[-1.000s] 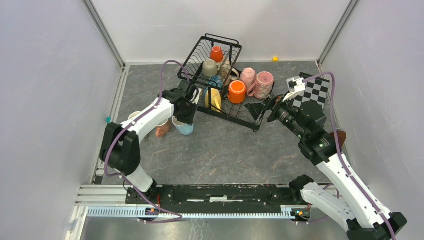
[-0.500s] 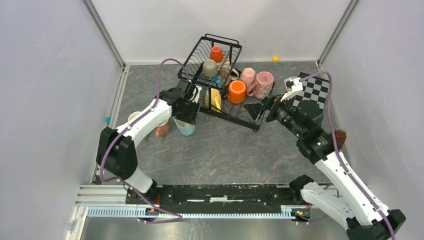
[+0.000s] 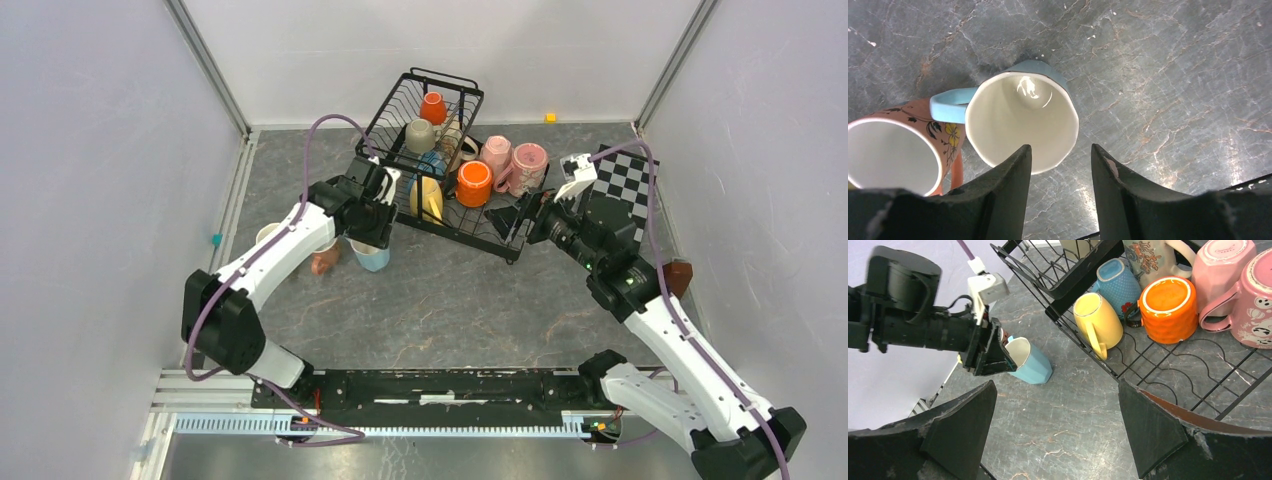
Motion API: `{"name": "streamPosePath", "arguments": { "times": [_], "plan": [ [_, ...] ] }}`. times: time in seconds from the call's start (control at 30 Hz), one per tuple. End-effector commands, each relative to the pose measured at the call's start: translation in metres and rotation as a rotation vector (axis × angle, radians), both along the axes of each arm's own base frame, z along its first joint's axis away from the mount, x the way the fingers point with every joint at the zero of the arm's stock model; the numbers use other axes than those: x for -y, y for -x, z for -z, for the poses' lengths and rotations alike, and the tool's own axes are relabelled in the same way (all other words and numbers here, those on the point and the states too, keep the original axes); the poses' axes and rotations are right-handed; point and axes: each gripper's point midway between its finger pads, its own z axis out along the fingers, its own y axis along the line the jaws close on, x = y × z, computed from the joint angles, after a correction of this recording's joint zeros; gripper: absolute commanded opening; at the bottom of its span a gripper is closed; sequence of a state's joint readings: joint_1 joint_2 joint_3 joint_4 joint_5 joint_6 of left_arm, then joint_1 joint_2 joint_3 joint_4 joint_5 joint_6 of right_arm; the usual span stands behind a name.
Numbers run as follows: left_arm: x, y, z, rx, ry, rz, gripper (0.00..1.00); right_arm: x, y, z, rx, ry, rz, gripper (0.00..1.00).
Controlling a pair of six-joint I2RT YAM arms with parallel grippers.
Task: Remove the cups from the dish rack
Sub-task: Place the cup at the center of the board, then move the cup to the dish rack.
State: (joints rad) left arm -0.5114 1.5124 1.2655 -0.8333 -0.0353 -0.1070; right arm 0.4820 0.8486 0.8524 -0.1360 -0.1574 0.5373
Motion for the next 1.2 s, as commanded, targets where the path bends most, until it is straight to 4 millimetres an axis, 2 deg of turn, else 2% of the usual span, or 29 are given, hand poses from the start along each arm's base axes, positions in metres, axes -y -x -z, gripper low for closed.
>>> {"name": "streamPosePath", "arguments": {
  "times": [0.0,0.07,0.17,0.37,0.43,0.53,0.7,0.87,1.07,1.17],
  "plan": [
    [0.003,0.003,-0.04,0.087,0.059,-0.015,0.55,-0.002,-0.006,-0.003,0.017,-0.014,0.004,0.98],
    [0.005,0.007,-0.049,0.101,0.084,-0.014,0.57,-0.002,-0.009,0.0,0.007,-0.008,0.011,0.98],
    [0.007,0.016,-0.063,0.125,0.129,-0.01,0.66,-0.001,-0.015,0.008,-0.014,0.017,0.027,0.98],
    [0.015,0.038,-0.098,0.182,0.282,0.013,0.96,0.008,-0.036,0.022,-0.067,0.086,0.108,0.98],
    [0.018,0.046,-0.111,0.2,0.338,0.027,1.0,0.013,-0.045,0.029,-0.092,0.118,0.151,0.98],
    [0.021,0.056,-0.13,0.24,0.411,0.035,1.0,0.019,-0.061,0.039,-0.108,0.172,0.204,0.98],
    [0.02,0.07,-0.157,0.302,0.495,0.052,1.0,0.015,-0.091,0.052,-0.127,0.277,0.218,0.98],
    [0.02,0.082,-0.173,0.324,0.553,0.06,1.0,0.012,-0.12,0.053,-0.107,0.34,0.249,0.98],
    [0.019,0.097,-0.183,0.331,0.6,0.082,1.0,0.036,-0.153,0.067,-0.176,0.428,0.372,0.98],
    [0.018,0.101,-0.185,0.33,0.608,0.09,1.0,0.055,-0.168,0.067,-0.17,0.473,0.446,0.98]
  ]
}}
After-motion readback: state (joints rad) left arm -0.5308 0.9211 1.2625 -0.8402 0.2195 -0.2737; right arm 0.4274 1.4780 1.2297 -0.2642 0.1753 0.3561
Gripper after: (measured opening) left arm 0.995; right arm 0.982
